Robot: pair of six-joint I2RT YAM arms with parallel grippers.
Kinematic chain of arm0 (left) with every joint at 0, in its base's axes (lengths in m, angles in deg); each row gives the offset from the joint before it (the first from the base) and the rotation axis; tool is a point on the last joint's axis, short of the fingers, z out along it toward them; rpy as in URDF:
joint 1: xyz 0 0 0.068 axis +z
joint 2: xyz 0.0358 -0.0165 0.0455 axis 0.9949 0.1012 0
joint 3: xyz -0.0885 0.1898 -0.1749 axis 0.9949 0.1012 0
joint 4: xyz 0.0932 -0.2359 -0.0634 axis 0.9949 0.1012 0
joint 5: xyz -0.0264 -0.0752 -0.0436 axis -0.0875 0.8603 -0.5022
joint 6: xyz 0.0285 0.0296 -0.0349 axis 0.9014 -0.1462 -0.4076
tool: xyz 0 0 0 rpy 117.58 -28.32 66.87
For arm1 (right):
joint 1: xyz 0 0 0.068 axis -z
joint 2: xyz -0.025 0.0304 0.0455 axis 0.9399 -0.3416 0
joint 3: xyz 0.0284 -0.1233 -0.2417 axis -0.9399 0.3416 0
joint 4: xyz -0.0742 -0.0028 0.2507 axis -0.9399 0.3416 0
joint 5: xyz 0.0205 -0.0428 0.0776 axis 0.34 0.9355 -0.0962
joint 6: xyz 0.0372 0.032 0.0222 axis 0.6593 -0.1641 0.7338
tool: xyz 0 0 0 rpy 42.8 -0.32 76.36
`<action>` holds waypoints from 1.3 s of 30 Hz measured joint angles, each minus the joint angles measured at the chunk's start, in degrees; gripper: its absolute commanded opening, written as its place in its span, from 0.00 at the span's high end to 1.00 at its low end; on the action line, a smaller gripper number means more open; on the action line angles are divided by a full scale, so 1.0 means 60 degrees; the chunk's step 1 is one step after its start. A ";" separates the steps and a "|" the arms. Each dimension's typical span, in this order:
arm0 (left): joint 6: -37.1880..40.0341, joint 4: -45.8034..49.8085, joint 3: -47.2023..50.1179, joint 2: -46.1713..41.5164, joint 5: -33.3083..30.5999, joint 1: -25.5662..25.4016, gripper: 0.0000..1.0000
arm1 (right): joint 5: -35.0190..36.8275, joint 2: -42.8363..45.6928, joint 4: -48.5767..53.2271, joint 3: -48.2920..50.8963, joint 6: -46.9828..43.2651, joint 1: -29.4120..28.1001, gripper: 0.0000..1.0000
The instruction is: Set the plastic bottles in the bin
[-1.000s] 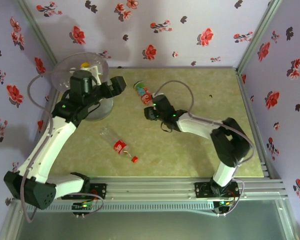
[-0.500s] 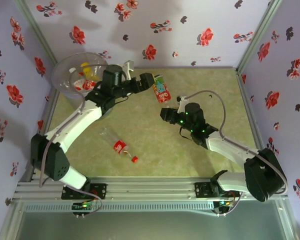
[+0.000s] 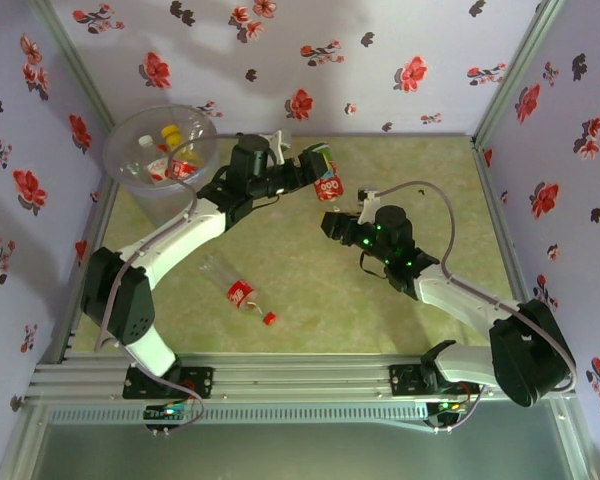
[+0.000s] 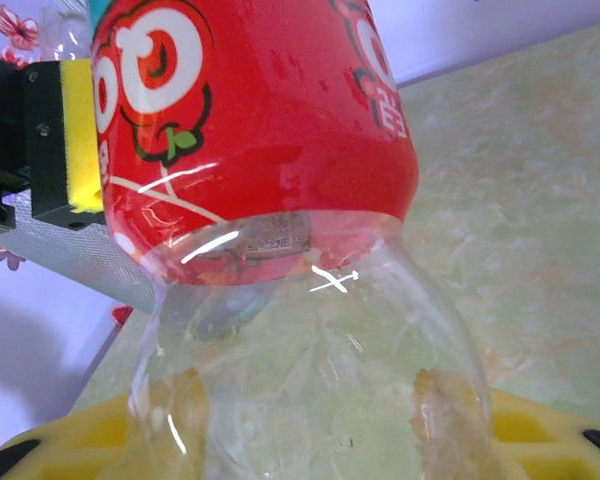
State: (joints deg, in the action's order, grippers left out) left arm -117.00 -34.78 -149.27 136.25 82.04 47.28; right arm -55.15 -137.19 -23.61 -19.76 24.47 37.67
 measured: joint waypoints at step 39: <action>0.1902 0.2958 -0.4233 0.0262 -0.0076 0.3177 0.61 | -0.0091 0.2226 0.1643 0.0557 -0.0681 0.0714 0.01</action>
State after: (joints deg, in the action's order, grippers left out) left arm -105.59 -17.03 -174.67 137.83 81.58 66.34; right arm -55.70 -123.83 -13.75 -16.41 20.38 41.95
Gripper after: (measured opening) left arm 0.500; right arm 0.992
